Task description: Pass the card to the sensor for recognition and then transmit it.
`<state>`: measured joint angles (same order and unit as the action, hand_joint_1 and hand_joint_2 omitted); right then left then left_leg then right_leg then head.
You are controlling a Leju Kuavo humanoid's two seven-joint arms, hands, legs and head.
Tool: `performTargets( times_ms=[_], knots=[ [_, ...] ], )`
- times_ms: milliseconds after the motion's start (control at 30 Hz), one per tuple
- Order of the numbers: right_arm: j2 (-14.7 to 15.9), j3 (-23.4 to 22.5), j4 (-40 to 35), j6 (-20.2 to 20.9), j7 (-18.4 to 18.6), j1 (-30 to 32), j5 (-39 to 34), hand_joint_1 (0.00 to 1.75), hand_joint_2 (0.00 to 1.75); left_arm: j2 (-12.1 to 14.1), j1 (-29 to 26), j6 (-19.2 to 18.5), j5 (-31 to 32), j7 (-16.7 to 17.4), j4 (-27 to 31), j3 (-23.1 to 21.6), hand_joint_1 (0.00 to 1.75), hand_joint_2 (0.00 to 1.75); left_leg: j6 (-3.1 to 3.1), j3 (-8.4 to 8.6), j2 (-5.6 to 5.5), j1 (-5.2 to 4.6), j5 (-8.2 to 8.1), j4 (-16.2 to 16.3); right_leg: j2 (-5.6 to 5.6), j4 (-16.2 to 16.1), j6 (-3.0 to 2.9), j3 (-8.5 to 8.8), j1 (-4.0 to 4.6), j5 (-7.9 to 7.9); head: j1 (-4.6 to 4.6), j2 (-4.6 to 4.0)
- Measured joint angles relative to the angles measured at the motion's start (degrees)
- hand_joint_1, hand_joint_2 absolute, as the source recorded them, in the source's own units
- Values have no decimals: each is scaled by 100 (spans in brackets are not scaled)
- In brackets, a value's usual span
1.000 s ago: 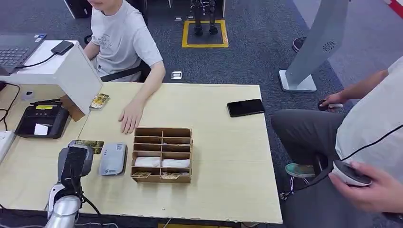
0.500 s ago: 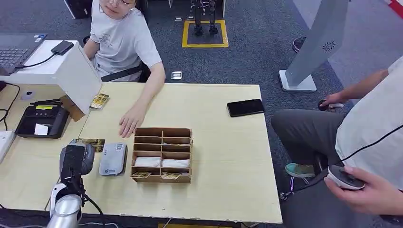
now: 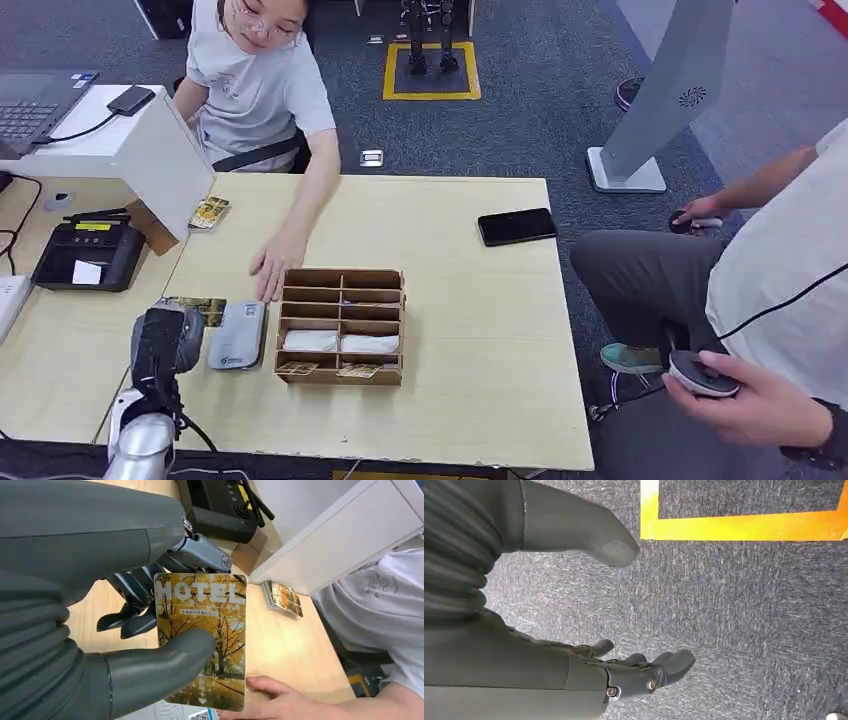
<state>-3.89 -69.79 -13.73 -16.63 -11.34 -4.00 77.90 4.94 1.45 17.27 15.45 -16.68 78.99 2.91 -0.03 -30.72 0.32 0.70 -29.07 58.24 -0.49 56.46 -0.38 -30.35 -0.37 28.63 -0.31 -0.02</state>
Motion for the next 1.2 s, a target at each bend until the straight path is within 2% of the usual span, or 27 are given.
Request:
performTargets(
  times_ms=[500, 833, 1200],
  knots=[
    [-17, -2, 0, 6, -7, 0, 0, 0, 175, -249, -87, -35, 253, 101, -284, -2, 175, 175, 0, 0, 0, 0, 0, 0, 0, 0, 0, 0, 0, 0, 0, 0],
    [-17, -2, 0, 24, -15, -1, 9, 0, 175, -330, -82, 188, 568, 111, -533, -2, 175, 175, 0, 1, 0, 0, 0, 0, 0, 0, 0, 1, 0, 0, 0, 0],
    [-17, -2, 0, 24, -15, -1, 9, 0, 175, -363, -61, 210, 581, 111, -632, -2, 175, 175, 0, 2, 0, -1, 0, 0, 0, 0, 0, 2, 0, 0, 0, 0]
  ],
)
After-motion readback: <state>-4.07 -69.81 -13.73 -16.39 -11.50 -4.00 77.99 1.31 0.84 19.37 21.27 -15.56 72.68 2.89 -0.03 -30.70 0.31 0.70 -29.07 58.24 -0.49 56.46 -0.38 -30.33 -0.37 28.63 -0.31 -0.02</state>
